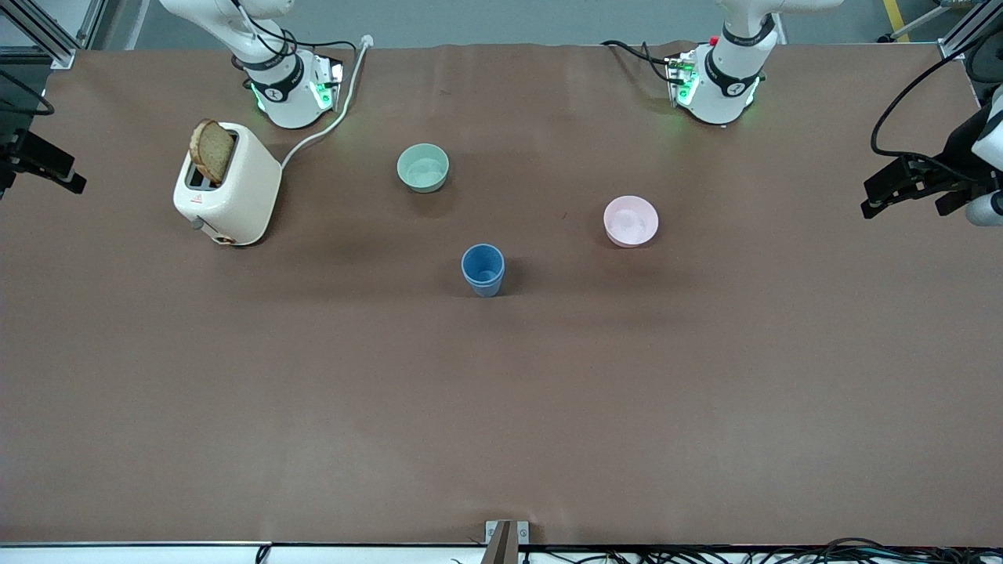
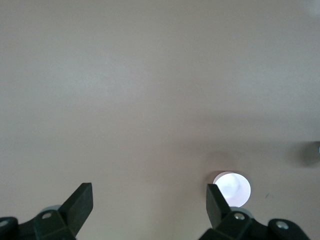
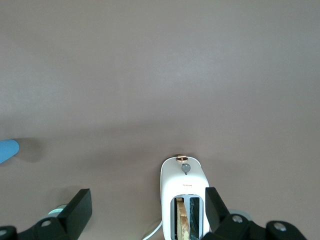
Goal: Stack blue cups with both arms
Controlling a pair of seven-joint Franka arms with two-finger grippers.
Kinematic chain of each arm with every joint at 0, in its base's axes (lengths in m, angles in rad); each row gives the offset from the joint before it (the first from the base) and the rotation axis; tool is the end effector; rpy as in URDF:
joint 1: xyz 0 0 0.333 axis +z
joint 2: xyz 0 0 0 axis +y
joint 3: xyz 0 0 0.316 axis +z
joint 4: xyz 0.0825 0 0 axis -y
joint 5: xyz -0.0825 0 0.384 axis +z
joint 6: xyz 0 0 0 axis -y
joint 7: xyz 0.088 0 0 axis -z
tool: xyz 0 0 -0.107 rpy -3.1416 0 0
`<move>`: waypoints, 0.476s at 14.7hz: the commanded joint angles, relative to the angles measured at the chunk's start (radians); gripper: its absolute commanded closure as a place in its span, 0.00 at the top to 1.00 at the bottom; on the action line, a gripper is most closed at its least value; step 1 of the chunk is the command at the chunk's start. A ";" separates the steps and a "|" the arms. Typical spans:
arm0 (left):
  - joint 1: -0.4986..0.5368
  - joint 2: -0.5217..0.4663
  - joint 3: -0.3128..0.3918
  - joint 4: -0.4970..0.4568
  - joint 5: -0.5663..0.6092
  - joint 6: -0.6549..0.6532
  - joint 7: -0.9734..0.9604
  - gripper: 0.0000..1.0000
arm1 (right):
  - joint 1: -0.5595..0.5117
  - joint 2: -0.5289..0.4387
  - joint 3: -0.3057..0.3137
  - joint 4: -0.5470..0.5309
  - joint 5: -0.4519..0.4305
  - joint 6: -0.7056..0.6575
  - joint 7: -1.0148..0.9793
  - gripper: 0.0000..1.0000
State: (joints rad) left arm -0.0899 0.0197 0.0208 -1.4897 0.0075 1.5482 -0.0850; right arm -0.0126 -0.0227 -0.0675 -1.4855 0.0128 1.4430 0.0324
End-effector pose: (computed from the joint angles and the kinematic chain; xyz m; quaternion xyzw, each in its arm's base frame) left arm 0.5577 -0.0379 0.6497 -0.9998 -0.0081 -0.0196 0.0024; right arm 0.5324 -0.0417 0.6655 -0.9984 0.0554 0.0098 0.0074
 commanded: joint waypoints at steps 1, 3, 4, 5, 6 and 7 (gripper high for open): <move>0.006 -0.001 -0.004 0.023 -0.003 0.000 0.001 1.00 | -0.015 -0.003 0.011 0.004 -0.014 0.008 -0.009 1.00; 0.006 -0.006 -0.004 0.023 -0.001 0.001 -0.001 1.00 | -0.021 0.001 0.008 0.007 0.001 0.014 -0.009 1.00; 0.006 -0.006 -0.004 0.023 -0.001 0.001 -0.001 1.00 | -0.023 0.003 0.008 0.005 0.003 0.019 -0.011 1.00; 0.006 -0.004 -0.004 0.023 -0.003 0.001 0.001 1.00 | -0.021 0.003 0.008 0.004 0.003 0.020 -0.011 1.00; 0.004 -0.004 -0.005 0.023 -0.001 0.001 0.001 1.00 | -0.020 0.003 0.009 0.004 0.003 0.020 -0.022 1.00; 0.001 -0.004 -0.007 0.023 0.002 0.001 -0.002 1.00 | -0.018 0.001 0.009 0.001 0.003 0.020 -0.044 1.00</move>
State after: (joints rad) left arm -0.0900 0.0197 0.0208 -1.4733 0.0075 1.5482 -0.0850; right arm -0.0166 -0.0197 -0.0696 -1.4841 0.0135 1.4589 0.0231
